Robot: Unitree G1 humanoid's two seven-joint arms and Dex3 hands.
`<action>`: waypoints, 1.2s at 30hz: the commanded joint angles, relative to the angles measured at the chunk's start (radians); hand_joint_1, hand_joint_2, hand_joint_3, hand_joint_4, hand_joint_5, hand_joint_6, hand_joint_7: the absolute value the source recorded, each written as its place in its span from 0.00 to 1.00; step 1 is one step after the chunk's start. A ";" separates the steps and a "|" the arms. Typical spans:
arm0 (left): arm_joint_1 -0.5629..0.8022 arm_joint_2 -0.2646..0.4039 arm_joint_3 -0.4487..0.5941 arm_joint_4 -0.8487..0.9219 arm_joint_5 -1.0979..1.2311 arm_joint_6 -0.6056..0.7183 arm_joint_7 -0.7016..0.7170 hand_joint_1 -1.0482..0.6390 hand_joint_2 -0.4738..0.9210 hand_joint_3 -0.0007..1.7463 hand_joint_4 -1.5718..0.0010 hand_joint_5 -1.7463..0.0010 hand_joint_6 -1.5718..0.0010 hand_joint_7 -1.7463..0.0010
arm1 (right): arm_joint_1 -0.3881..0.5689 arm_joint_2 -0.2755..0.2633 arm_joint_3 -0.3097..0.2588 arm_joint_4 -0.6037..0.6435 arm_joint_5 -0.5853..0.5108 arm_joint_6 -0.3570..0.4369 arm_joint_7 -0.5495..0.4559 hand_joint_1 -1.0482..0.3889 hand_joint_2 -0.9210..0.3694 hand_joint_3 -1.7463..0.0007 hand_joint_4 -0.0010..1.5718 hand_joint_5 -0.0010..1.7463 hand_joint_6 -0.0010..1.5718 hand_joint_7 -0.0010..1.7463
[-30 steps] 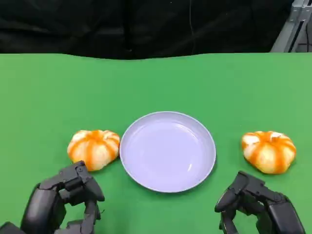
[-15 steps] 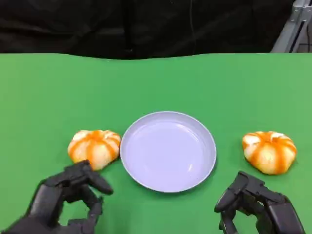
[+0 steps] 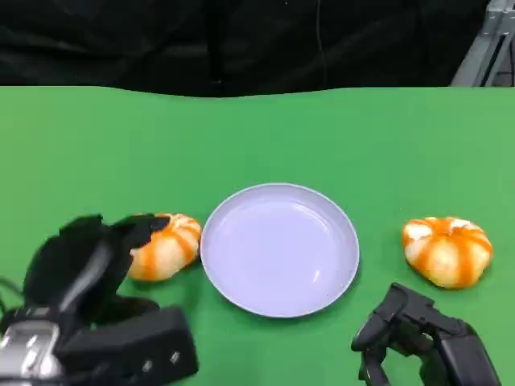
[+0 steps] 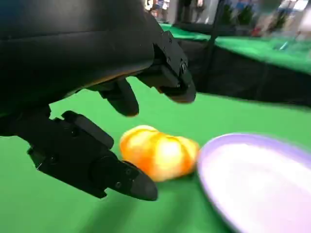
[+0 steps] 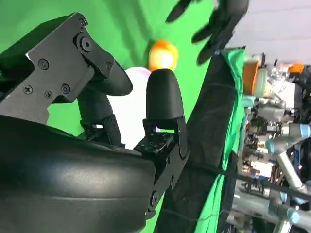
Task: Grasp the bread from the table and place it into the plate.
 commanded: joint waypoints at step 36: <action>-0.477 0.032 -0.278 0.814 -0.091 -0.063 0.119 0.50 0.97 0.10 0.51 0.00 0.64 0.01 | 0.028 0.002 0.011 -0.017 -0.005 -0.009 -0.018 0.66 0.42 0.26 0.41 0.97 0.42 0.84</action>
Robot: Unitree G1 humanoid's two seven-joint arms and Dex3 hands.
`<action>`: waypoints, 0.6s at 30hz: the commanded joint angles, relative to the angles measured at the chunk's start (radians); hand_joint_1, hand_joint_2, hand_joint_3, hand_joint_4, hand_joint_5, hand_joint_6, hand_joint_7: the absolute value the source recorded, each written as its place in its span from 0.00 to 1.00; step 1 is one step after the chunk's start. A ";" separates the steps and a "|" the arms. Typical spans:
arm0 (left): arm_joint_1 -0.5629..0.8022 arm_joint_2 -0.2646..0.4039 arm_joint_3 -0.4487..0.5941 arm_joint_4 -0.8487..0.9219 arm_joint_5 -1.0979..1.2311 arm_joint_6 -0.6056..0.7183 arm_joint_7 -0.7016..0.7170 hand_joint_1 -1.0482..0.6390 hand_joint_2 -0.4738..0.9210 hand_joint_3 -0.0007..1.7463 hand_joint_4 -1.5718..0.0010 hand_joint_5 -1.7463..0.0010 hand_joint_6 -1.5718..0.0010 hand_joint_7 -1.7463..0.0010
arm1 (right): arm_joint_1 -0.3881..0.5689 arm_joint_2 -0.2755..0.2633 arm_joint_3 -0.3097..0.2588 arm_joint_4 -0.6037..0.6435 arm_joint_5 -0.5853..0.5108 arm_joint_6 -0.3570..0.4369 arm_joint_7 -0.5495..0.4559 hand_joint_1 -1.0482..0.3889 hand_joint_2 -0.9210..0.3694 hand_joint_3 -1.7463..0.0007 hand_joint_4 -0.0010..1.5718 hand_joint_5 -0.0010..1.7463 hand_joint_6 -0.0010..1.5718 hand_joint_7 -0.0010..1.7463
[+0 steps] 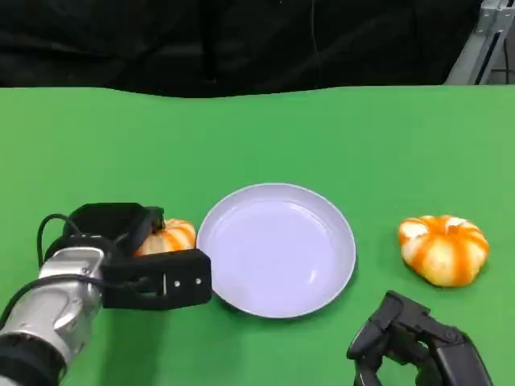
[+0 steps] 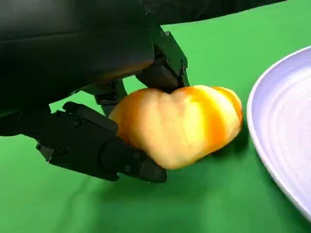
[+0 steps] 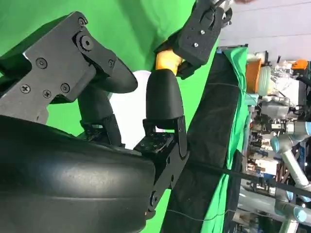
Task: Grasp the bread from the table and place it into the plate.
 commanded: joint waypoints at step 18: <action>0.110 0.071 0.056 -0.411 0.073 0.058 0.230 0.49 0.81 0.36 0.42 0.00 0.57 0.00 | -0.007 -0.009 -0.012 -0.011 0.017 0.005 0.006 0.66 0.42 0.26 0.41 0.97 0.42 0.85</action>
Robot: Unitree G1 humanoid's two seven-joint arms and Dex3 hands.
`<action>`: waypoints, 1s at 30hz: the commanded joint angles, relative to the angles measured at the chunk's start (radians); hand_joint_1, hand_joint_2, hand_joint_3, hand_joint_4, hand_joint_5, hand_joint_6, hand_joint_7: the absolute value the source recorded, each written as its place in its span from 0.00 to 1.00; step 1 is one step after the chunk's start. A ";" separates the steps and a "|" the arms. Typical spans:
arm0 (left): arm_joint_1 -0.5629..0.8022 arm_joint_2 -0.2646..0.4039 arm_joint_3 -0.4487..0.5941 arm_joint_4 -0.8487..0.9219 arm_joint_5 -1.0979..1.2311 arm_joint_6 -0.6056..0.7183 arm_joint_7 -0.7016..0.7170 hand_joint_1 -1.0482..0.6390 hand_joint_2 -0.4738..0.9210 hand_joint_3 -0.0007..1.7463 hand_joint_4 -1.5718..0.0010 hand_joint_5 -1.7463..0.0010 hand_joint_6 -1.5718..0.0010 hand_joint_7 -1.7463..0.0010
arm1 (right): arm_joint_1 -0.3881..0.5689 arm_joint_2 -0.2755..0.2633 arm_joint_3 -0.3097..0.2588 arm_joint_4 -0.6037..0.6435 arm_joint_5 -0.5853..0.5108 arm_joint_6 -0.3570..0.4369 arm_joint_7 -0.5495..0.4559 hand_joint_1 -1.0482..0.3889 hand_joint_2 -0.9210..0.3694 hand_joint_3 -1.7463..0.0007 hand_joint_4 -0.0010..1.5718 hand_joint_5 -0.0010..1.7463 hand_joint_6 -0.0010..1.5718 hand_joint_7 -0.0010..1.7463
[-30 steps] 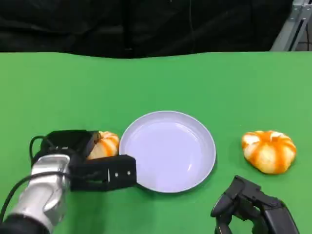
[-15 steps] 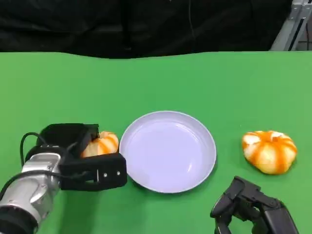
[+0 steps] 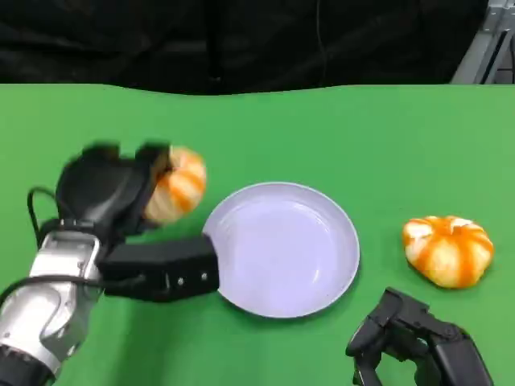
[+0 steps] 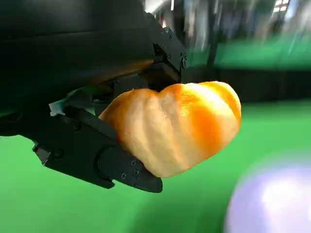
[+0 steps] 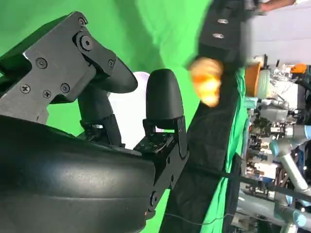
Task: Grasp the bread from the table and place it into the plate.
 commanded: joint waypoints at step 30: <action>0.043 -0.110 -0.023 -0.045 -0.076 -0.096 0.008 0.49 0.58 0.78 0.41 0.00 0.54 0.00 | 0.004 -0.004 -0.005 -0.005 0.014 -0.004 -0.001 0.65 0.43 0.25 0.41 0.97 0.43 0.84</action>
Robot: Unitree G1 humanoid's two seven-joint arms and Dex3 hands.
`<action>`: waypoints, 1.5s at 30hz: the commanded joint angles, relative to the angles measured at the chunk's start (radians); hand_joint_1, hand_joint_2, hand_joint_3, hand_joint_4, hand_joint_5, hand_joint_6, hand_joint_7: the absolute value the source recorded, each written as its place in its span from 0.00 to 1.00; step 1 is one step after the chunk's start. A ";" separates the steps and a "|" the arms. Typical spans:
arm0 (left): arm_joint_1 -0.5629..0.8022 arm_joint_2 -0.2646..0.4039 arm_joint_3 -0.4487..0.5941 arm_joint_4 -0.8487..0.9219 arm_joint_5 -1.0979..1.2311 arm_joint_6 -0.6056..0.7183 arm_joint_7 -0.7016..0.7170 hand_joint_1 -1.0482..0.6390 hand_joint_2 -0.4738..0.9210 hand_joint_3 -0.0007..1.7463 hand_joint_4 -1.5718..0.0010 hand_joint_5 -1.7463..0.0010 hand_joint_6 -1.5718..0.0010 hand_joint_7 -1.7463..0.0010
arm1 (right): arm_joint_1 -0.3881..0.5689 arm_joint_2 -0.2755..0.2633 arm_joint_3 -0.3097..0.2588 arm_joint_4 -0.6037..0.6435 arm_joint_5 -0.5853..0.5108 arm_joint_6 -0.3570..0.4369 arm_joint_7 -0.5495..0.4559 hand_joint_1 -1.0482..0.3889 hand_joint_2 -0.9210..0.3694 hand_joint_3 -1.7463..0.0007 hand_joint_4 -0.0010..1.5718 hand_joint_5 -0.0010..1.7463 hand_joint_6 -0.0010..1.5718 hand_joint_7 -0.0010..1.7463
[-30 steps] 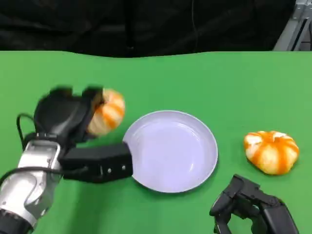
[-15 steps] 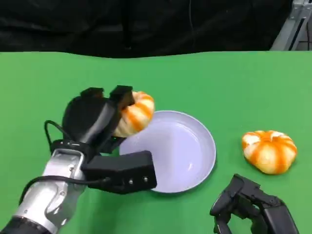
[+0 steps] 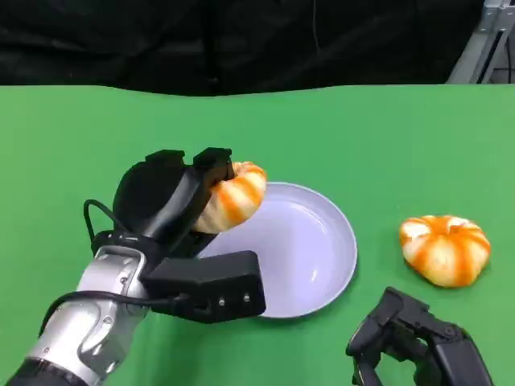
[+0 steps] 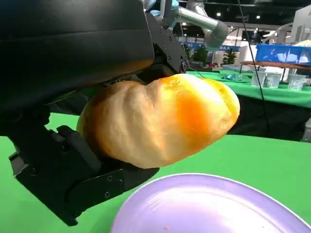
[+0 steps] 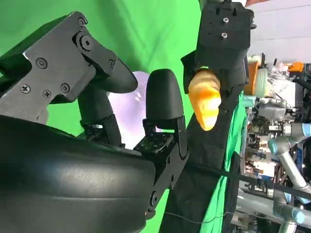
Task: Grasp the bread from the table and place it into the plate.
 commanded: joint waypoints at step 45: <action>0.071 0.043 0.142 -0.254 -0.352 0.072 -0.539 0.20 1.00 0.18 0.79 0.79 0.79 0.91 | -0.008 0.006 0.000 0.013 0.004 0.002 -0.013 0.64 0.42 0.27 0.41 0.97 0.43 0.83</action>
